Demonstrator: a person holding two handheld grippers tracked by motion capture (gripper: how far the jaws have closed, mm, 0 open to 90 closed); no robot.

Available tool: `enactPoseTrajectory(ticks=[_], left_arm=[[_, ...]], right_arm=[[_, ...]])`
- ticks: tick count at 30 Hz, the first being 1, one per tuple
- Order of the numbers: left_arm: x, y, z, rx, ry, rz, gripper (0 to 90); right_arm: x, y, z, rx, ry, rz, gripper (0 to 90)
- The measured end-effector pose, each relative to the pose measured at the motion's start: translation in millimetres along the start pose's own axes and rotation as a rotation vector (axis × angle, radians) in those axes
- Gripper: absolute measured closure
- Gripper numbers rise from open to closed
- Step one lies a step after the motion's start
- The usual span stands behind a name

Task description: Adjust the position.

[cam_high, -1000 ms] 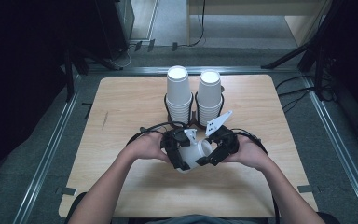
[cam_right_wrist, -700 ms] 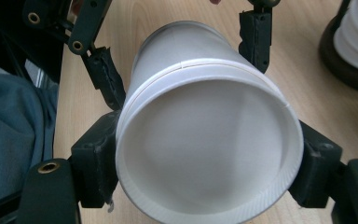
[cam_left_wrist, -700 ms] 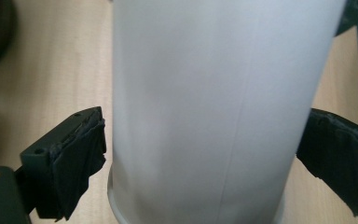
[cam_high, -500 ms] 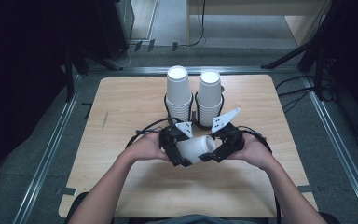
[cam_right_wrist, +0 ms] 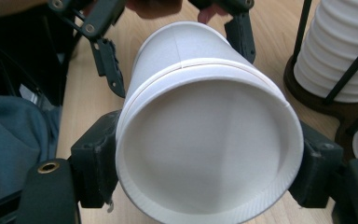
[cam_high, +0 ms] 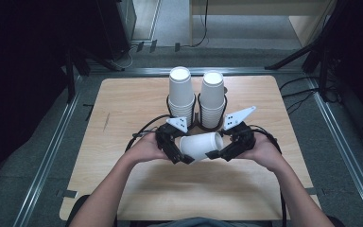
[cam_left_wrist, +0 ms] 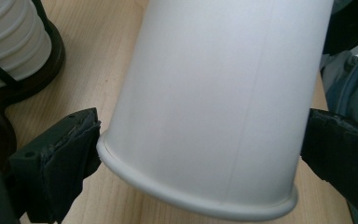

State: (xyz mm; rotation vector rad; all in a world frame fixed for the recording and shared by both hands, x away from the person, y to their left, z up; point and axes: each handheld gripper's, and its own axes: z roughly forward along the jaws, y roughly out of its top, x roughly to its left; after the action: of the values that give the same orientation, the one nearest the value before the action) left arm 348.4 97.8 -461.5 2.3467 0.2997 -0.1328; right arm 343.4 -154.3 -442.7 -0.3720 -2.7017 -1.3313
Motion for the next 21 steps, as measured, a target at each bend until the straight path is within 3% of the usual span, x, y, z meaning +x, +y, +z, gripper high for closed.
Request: enactPoseTrajectory(ticks=[4, 9, 13, 15, 18, 21], left_arm=[[-1.1, 0.5, -0.9, -0.032, -0.016, 0.0, 0.0], [-4.1, 2.4, -1.2, -0.069, 0.005, 0.028, 0.2], [-4.2, 0.4, -4.2, -0.105, -0.001, 0.025, 6.0], [-4.1, 0.0, -5.7, -0.094, 0.0, 0.032, 7.5], [-1.9, -1.3, -4.4, -0.081, -0.032, 0.01, 9.5], [-2.1, -1.1, -4.9, -0.055, -0.028, 0.017, 10.1]], right_arm=[[0.6, 2.2, -5.5, -0.032, 0.002, -0.001, 24.1], [2.6, 5.9, -8.8, -0.078, 0.016, -0.006, 24.0], [1.9, 6.3, -8.8, -0.106, 0.031, 0.009, 24.1], [1.6, 6.2, -8.5, -0.104, 0.037, 0.016, 24.1], [1.3, 5.9, -6.9, -0.096, 0.044, 0.023, 24.0], [2.3, 5.7, -4.4, -0.071, 0.039, 0.019, 21.6]])
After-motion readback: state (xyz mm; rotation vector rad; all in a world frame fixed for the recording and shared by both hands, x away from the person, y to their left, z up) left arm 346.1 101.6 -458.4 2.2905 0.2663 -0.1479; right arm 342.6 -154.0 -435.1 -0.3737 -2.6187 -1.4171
